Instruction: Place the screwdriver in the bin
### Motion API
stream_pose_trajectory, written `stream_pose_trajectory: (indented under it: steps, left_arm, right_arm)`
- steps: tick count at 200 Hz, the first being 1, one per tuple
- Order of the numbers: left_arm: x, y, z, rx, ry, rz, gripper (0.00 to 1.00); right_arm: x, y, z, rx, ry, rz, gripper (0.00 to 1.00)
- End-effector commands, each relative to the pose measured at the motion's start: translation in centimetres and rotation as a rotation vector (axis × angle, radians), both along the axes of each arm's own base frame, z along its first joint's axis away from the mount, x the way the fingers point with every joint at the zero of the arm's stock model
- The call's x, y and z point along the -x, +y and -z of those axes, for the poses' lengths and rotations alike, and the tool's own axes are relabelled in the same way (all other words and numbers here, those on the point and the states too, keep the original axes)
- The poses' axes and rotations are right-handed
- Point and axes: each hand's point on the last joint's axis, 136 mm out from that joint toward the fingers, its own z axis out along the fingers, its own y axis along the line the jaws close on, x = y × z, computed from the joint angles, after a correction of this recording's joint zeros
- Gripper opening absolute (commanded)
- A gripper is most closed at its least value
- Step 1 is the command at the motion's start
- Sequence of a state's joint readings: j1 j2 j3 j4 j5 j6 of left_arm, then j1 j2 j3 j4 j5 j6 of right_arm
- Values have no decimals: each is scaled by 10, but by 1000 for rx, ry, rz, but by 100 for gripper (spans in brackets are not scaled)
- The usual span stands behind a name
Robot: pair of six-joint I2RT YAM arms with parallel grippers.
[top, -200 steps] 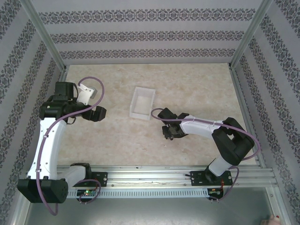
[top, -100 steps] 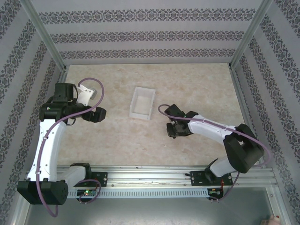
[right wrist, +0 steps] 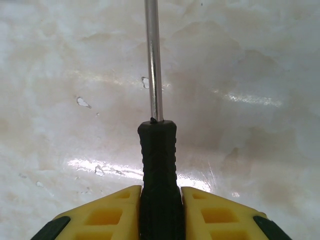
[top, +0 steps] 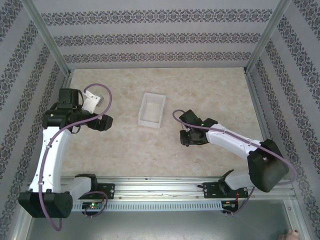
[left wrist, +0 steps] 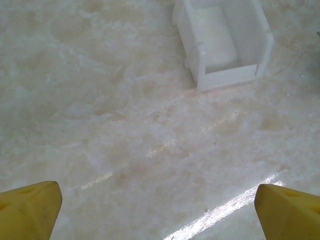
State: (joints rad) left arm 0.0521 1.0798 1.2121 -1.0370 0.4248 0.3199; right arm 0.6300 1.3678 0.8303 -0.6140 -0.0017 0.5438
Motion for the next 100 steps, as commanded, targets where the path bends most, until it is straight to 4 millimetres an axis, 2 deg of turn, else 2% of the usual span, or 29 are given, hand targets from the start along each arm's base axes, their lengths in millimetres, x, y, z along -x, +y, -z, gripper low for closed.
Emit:
stream_pose_trajectory:
  steps: [1,52,70,100]
  left_arm:
    - [-3,-1,10,-30,1,37,99]
    - [-10,-4,17,-14,-12,52,99]
    - [-10,-5,19,-13,-12,56,99]
    - [-8,-5,11,-19,-21,58,99]
  right_arm:
    - [2,-6,-18,-7,-26,8,24]
    - [8,-12,-39,-20,-61,31,25]
    - [8,-9,-47,-19,-75,26,25]
    - [6,1,-68,-25,-111,5,25]
